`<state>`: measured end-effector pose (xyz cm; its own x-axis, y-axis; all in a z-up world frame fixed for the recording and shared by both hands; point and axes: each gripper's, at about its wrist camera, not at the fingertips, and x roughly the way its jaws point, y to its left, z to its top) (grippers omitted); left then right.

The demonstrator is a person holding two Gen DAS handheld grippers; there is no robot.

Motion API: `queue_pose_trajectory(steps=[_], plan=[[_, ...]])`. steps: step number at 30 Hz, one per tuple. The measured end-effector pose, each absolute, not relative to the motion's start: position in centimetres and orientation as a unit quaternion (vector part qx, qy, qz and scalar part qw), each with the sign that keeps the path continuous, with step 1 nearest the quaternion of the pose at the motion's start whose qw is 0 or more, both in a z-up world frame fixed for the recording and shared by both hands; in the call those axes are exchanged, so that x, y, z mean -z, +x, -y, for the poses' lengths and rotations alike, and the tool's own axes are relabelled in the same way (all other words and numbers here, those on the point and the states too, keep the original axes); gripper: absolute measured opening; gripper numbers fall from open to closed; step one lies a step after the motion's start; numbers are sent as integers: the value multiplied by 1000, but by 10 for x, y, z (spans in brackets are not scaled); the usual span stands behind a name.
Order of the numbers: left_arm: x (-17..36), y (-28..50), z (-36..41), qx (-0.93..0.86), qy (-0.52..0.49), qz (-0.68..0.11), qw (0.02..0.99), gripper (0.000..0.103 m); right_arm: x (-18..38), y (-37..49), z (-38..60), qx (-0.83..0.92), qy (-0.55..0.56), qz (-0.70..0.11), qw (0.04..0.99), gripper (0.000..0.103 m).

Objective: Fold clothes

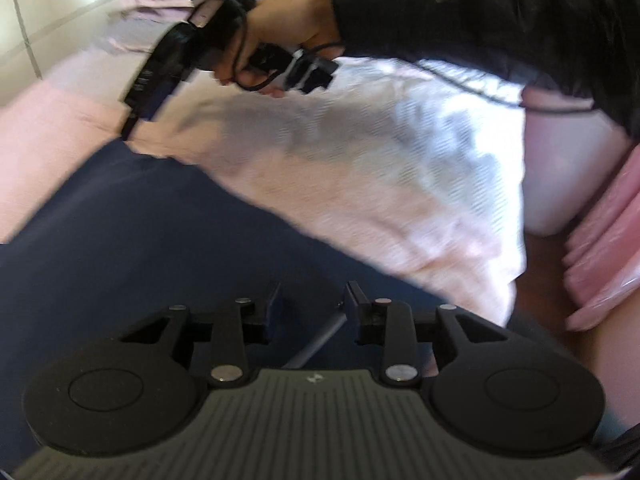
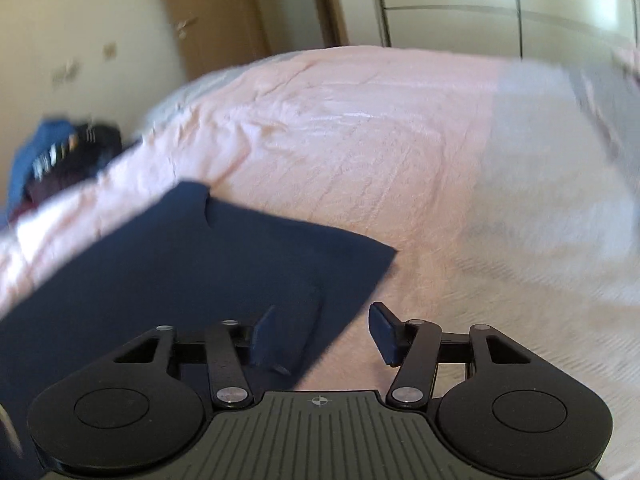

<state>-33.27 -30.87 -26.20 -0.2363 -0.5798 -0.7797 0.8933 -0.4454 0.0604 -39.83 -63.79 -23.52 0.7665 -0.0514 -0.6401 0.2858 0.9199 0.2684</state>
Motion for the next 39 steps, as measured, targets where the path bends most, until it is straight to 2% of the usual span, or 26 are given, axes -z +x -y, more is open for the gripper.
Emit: queue_pose_trajectory(steps=[2, 6, 10, 12, 14, 16, 23, 25, 27, 33, 39], plan=[[263, -332, 307, 750, 388, -197, 498, 36, 234, -393, 642, 99, 200, -335, 915, 55], [268, -345, 310, 754, 384, -187, 499, 37, 239, -386, 643, 105, 235, -337, 906, 55], [282, -365, 312, 737, 432, -135, 503, 36, 244, -387, 639, 101, 248, -347, 899, 55], [288, -372, 312, 726, 452, -111, 505, 29, 246, -387, 640, 102, 254, -349, 896, 55], [291, -371, 310, 722, 459, -103, 507, 12, 249, -388, 644, 105, 267, -349, 892, 55], [292, -369, 309, 722, 460, -102, 507, 4, 253, -388, 651, 107, 288, -343, 888, 55], [285, -362, 303, 737, 436, -112, 504, 2, 265, -376, 667, 100, 343, -335, 872, 52], [284, -362, 303, 738, 435, -113, 503, 2, 266, -372, 667, 99, 342, -338, 871, 36], [284, -362, 303, 739, 433, -113, 503, 2, 267, -370, 667, 98, 346, -338, 870, 33], [284, -361, 304, 740, 430, -117, 503, 2, 256, -372, 667, 118, 331, -322, 879, 32], [284, -360, 304, 741, 426, -121, 504, 2, 263, -366, 666, 116, 335, -343, 870, 32]])
